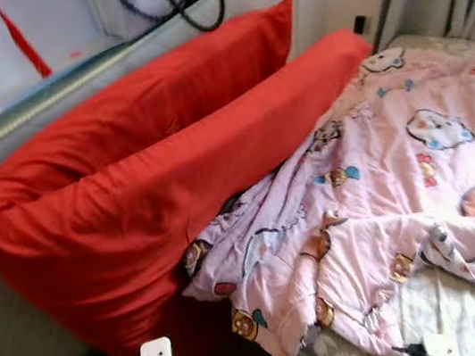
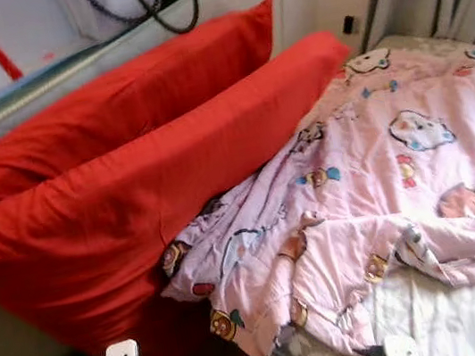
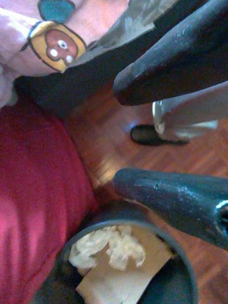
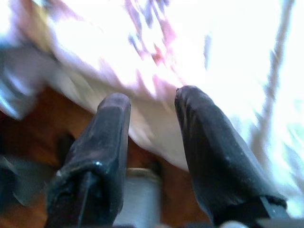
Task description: Clean up the room
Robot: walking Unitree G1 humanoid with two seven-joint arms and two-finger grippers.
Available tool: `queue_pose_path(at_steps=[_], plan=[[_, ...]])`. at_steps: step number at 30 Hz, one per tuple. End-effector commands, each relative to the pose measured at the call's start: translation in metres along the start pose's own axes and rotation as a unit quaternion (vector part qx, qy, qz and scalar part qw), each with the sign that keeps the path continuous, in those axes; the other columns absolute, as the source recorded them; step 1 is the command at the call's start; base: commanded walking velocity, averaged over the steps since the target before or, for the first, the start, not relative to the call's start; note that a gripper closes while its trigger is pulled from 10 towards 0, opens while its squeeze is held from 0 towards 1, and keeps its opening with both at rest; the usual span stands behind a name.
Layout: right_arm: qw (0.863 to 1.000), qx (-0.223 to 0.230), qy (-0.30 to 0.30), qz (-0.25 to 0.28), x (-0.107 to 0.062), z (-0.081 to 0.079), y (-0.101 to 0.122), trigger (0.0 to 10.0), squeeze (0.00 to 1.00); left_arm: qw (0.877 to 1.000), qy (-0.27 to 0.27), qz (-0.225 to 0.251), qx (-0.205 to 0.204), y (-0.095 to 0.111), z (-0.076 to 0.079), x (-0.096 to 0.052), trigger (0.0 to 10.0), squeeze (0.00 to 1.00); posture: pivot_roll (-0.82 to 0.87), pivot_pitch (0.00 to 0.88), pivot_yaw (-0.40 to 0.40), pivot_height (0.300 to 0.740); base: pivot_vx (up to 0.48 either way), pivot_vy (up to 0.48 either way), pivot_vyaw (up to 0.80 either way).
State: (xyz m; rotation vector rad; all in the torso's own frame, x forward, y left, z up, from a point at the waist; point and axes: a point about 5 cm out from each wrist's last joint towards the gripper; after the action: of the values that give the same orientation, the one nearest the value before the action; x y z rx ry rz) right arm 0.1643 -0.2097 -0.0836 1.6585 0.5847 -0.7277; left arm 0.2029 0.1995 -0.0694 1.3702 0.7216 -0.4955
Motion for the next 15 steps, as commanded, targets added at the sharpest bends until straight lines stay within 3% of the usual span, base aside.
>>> queue_pose_path(at_steps=[1,5,7,10,11,15], plan=[[1.0,0.011,-0.015,-0.017,-0.007,0.011,-0.014,10.0,0.0,1.0,-0.009,0.021,-0.003,0.009,0.006,0.002,10.0,0.0,0.01,0.084,0.029,0.74,0.0,0.0,0.0],[1.0,-0.004,-0.004,-0.004,-0.006,0.009,-0.008,10.0,0.0,0.999,-0.013,0.045,-0.018,0.02,0.007,0.004,10.0,0.0,0.01,0.082,0.027,0.74,0.0,0.0,0.0],[0.999,-0.035,0.018,0.028,-0.002,0.004,0.006,10.0,0.0,0.996,-0.021,0.078,-0.032,0.033,0.009,0.005,10.0,0.0,0.01,0.084,0.026,0.74,0.0,0.0,0.0],[0.997,-0.037,0.032,0.066,0.0,0.001,0.02,10.0,0.0,0.992,-0.033,0.118,-0.014,0.047,0.013,0.005,10.0,0.0,0.0,0.086,0.024,0.74,0.0,0.0,0.0],[0.993,-0.031,0.046,0.101,0.002,-0.001,0.033,10.0,0.0,0.985,-0.047,0.163,-0.009,0.063,0.017,0.004,10.0,0.0,0.0,0.096,0.024,0.74,0.0,0.0,0.0],[0.985,-0.035,0.063,0.157,0.002,-0.003,0.052,10.0,0.0,0.97,-0.062,0.235,-0.015,0.09,0.023,0.001,10.0,0.0,0.01,0.123,0.021,0.74,0.0,0.0,0.0]])
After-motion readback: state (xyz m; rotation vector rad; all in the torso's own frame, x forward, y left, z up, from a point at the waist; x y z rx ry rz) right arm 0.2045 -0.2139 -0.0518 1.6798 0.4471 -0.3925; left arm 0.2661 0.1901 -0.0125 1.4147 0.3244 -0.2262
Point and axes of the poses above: a point about 5 cm out from each wrist's last joint towards the gripper, its own x axis pointing out of the wrist towards the gripper, its own y axis along the axis of the wrist's last joint, z = x × y, and after that the axes turned 1 degree about -x, right-handed
